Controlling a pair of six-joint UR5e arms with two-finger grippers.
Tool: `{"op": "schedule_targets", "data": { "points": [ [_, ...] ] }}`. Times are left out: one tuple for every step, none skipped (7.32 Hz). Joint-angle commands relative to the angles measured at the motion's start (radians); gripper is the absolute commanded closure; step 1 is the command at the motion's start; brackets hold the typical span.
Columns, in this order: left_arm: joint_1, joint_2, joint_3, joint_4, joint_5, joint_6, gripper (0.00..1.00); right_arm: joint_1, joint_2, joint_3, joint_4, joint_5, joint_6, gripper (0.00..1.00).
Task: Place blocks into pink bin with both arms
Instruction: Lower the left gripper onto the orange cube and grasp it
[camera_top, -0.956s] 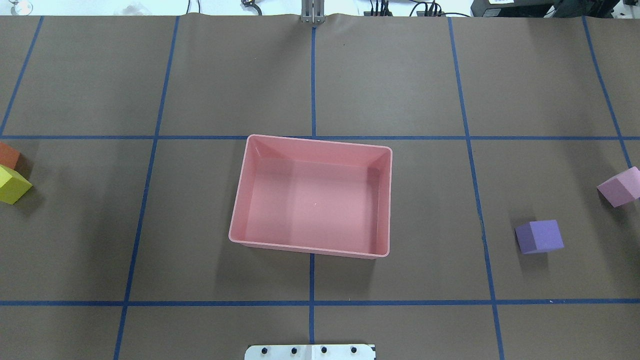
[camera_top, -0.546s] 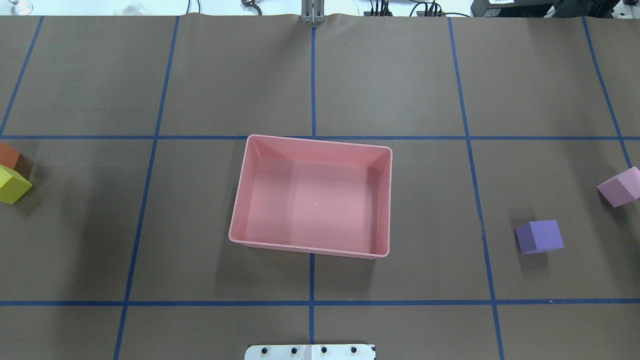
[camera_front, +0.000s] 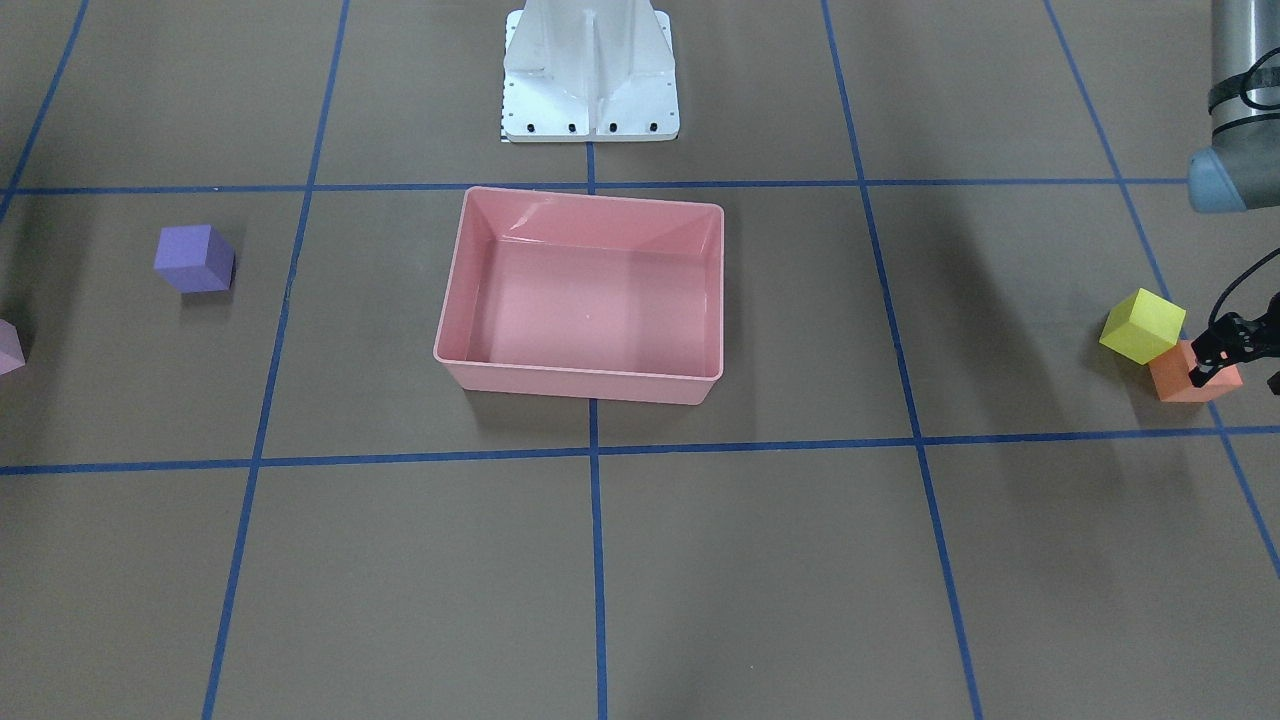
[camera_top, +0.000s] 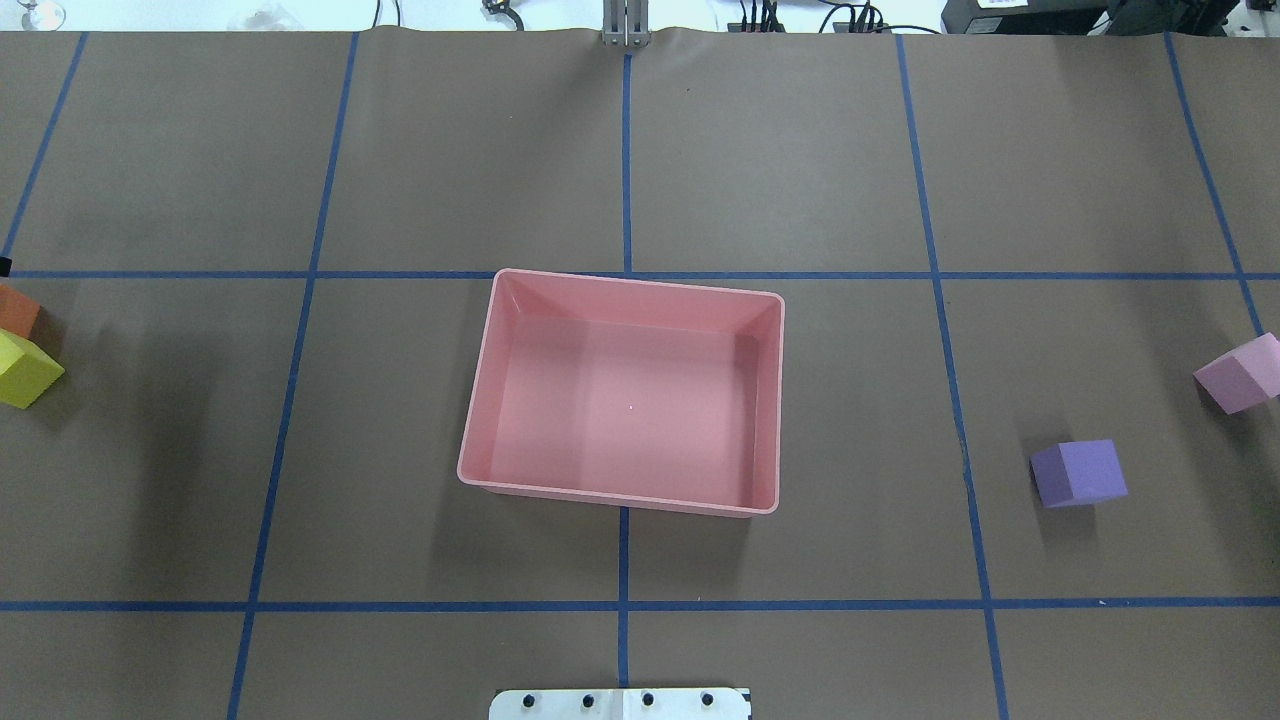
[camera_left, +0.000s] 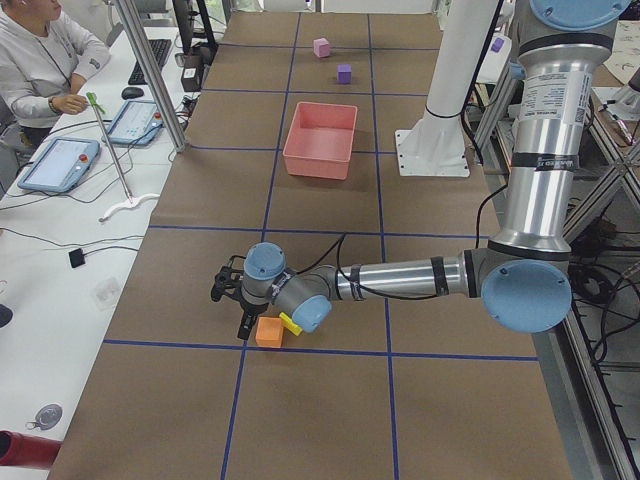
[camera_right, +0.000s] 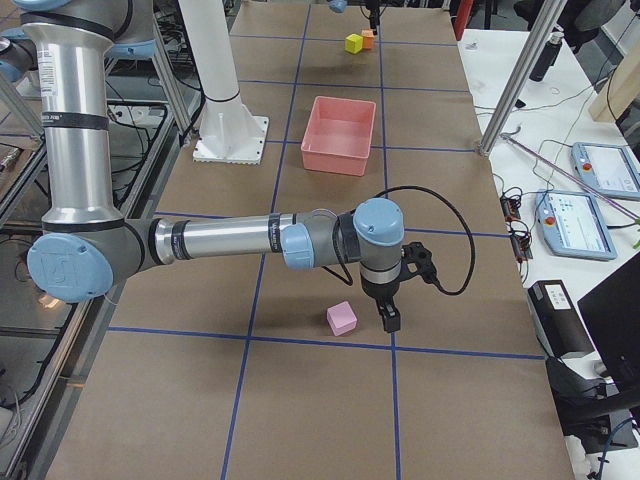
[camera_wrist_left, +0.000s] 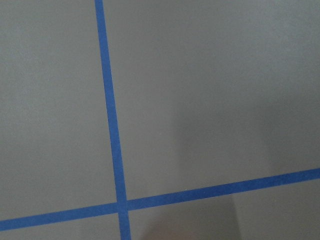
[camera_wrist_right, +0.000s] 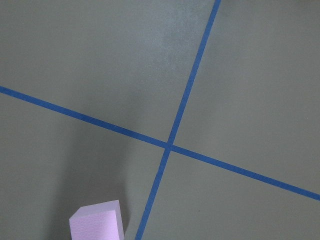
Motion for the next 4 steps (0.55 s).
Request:
{"op": "schedule_targets", "data": {
  "points": [
    [0.027, 0.007, 0.030, -0.041, 0.014, -0.023, 0.01, 0.000, 0.000, -0.002, 0.003, -0.001, -0.002, 0.00],
    [0.034, 0.020, 0.058, -0.078, 0.014, -0.020, 0.02, 0.000, 0.000, -0.002, 0.003, -0.001, -0.003, 0.00],
    [0.042, 0.041, 0.060, -0.090, 0.014, -0.017, 0.02, 0.000, 0.000, -0.002, 0.004, -0.001, -0.003, 0.00],
    [0.050, 0.053, 0.060, -0.121, 0.014, -0.021, 0.03, 0.000, 0.000, -0.002, 0.004, -0.001, -0.005, 0.00]
  ]
}}
